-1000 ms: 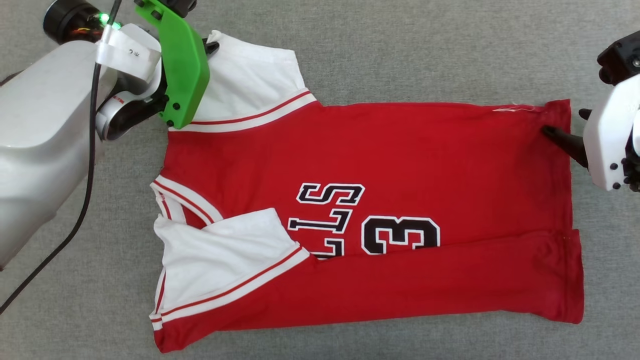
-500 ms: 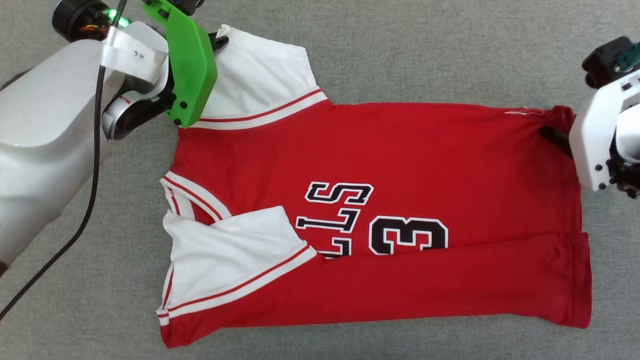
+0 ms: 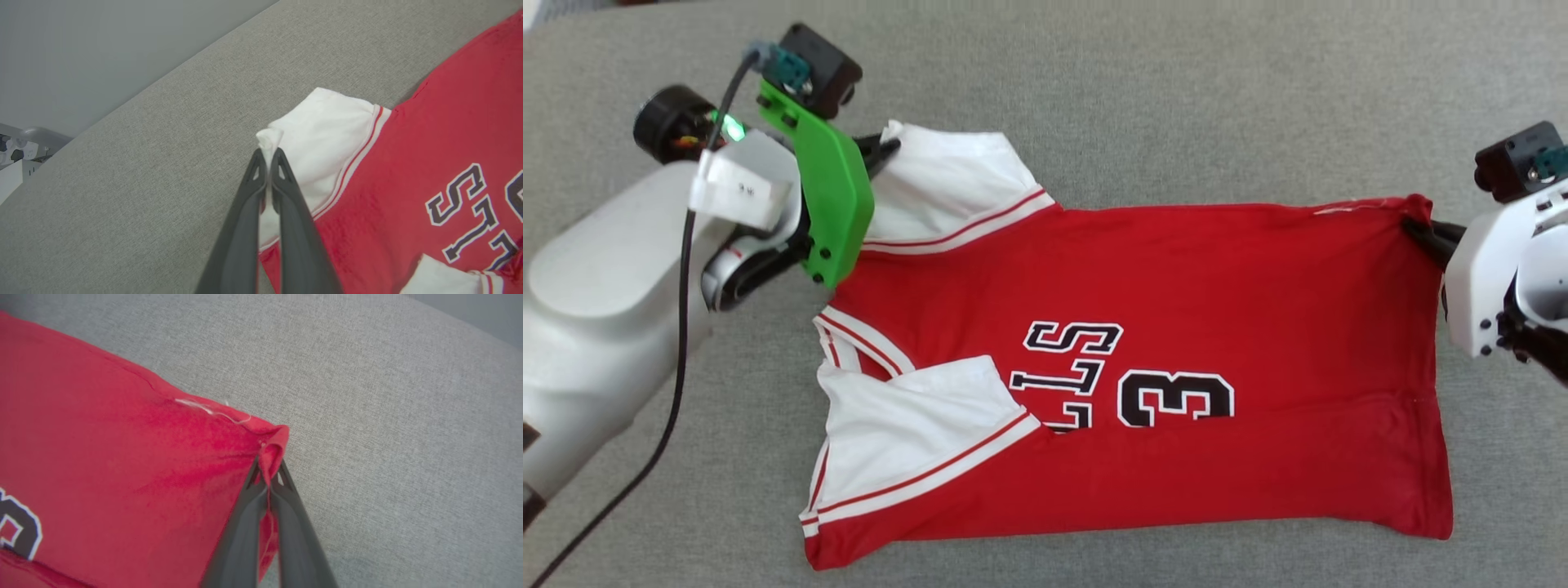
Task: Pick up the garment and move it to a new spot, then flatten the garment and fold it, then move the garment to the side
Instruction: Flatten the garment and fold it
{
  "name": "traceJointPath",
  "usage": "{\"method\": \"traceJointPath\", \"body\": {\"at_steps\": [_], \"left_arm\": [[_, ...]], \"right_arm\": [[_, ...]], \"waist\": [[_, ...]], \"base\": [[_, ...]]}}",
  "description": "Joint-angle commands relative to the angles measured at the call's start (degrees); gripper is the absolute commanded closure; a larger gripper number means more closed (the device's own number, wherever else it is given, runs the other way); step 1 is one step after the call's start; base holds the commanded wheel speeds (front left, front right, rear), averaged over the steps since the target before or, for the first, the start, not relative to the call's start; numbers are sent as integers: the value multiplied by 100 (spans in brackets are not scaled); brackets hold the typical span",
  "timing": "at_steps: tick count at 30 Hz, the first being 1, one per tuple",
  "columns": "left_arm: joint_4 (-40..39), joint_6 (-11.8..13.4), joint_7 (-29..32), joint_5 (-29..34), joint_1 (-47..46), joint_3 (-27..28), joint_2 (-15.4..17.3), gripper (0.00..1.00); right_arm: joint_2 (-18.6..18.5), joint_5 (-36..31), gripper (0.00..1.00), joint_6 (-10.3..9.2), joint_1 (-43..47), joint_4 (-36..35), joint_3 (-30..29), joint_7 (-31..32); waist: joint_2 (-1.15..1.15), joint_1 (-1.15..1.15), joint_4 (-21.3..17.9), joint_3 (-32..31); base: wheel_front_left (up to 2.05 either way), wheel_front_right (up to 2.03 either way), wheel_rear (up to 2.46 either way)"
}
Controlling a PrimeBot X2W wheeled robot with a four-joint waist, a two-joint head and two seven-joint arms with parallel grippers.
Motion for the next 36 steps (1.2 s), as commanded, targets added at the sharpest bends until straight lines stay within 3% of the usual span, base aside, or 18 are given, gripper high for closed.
{"method": "traceJointPath", "body": {"at_steps": [1, 6, 21, 27, 34, 35, 36], "left_arm": [[-91, 69, -78, -61, 198, 8, 75, 100], [-513, 293, -229, -119, 679, -15, 298, 100], [-2051, 1297, -619, -441, 2770, -121, 1004, 100], [-2141, 1448, -699, -572, 3526, -151, 1038, 100], [-1631, 1301, -879, -705, 3914, -159, 713, 100], [-1550, 1273, -914, -706, 3950, -160, 660, 97], [-1497, 1261, -983, -702, 3973, -152, 620, 56]], "right_arm": [[3, 35, 100, 0, 164, 1, -13, -122], [-20, 78, 100, 0, 573, -52, -37, -436], [-121, 472, 100, 0, 2632, -406, -505, -895], [-26, 435, 100, 0, 3188, -436, -669, -845], [266, 362, 100, 0, 3376, -83, -729, -835], [311, 383, 93, 0, 3391, -44, -739, -850], [353, 433, 55, 0, 3405, -27, -769, -876]], "waist": [[0, 0, 51, -379], [0, 0, 110, -740], [0, 0, 394, -1583], [0, 0, 413, -1573], [0, 0, 424, -1477], [0, 0, 420, -1486], [0, 0, 417, -1501]], "base": [[0, 0, 0], [0, 0, 0], [0, 0, 0], [0, 0, 0], [0, 0, 0], [0, 0, 0], [0, 0, 0]]}}
